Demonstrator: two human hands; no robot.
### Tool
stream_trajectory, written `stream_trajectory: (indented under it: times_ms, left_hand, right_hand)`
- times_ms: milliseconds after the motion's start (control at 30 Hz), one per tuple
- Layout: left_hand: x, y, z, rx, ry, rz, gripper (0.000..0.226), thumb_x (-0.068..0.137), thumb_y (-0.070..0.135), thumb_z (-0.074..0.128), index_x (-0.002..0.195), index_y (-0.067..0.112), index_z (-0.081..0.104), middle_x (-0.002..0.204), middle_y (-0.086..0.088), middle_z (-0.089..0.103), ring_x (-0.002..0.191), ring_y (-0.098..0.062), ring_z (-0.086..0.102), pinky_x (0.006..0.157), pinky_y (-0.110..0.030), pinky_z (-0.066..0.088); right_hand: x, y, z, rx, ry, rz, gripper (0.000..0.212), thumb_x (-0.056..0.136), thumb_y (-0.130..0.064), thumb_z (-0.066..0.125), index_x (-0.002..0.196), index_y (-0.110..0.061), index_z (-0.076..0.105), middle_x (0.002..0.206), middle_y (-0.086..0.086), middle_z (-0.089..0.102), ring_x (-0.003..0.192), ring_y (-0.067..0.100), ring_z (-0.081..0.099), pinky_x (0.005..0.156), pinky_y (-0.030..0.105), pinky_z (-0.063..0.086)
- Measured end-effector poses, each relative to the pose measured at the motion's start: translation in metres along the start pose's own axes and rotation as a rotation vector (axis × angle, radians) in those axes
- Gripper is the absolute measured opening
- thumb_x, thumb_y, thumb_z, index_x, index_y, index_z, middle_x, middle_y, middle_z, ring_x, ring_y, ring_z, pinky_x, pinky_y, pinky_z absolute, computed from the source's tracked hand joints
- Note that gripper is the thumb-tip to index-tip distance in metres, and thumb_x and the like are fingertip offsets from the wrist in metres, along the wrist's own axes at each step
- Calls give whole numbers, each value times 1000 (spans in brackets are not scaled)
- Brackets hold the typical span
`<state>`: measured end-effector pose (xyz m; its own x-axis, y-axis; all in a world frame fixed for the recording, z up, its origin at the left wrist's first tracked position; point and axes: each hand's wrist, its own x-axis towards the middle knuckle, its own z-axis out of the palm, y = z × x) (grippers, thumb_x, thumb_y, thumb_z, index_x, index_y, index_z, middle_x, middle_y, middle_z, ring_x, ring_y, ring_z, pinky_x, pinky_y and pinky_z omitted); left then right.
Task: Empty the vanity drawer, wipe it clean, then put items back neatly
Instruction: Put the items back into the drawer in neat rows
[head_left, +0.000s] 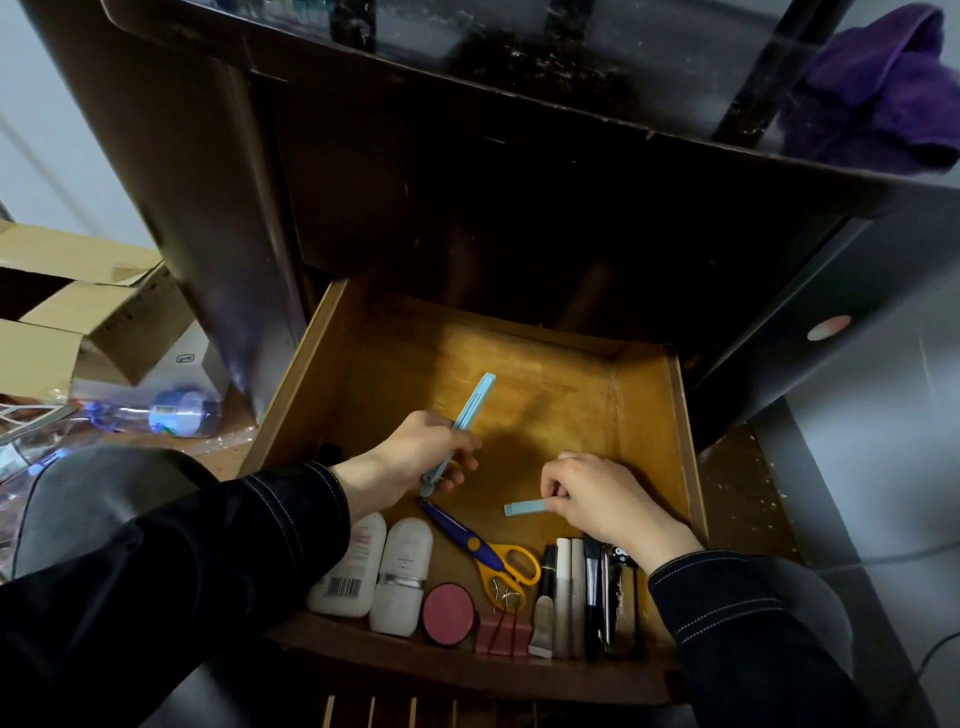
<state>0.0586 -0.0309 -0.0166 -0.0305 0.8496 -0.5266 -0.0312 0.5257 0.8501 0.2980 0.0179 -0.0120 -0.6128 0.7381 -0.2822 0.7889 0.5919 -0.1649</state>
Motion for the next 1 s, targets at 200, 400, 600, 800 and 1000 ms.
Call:
stream_trajectory:
  times_ms: [200,400,600,800,1000]
  left_hand:
    - [2,-1,0,6,-2,-4,21,91,16,69,108,4,68,70,0,72,56,-11,64,49,-22,48]
    - [1,0,1,-3,9,-13,21,91,14,69,109,4,67,73,-3,71,55,-11,63,48,-23,49]
    - [2,-1,1,-4,5,-8,21,91,14,69,109,3,67,76,-5,71,57,-12,63,48,-23,48]
    - [4,-2,2,8,12,-22,19,91,15,70,107,5,69,77,-5,72,56,-12,64,47,-23,48]
    - [3,-2,-1,4,-27,-15,20,90,15,71,107,4,68,76,-3,71,57,-12,64,49,-23,49]
  right_hand:
    - [-2,-1,2,-23,-4,-27,12,95,-34,66,85,-27,61,92,-11,55,75,7,59,64,24,50]
    - [-5,-1,3,-68,-25,-45,15,93,-39,67,86,-27,61,91,-10,57,75,9,58,65,29,53]
    - [-5,-4,1,-90,-27,-59,20,94,-40,65,84,-24,60,88,-9,58,72,11,57,63,31,52]
    - [-6,-6,2,-74,-35,-75,17,98,-37,60,87,-24,60,90,-8,58,75,11,56,63,28,49]
    - [-8,-4,0,-12,-64,-48,15,95,-39,63,86,-26,63,90,-10,61,76,8,59,68,32,55]
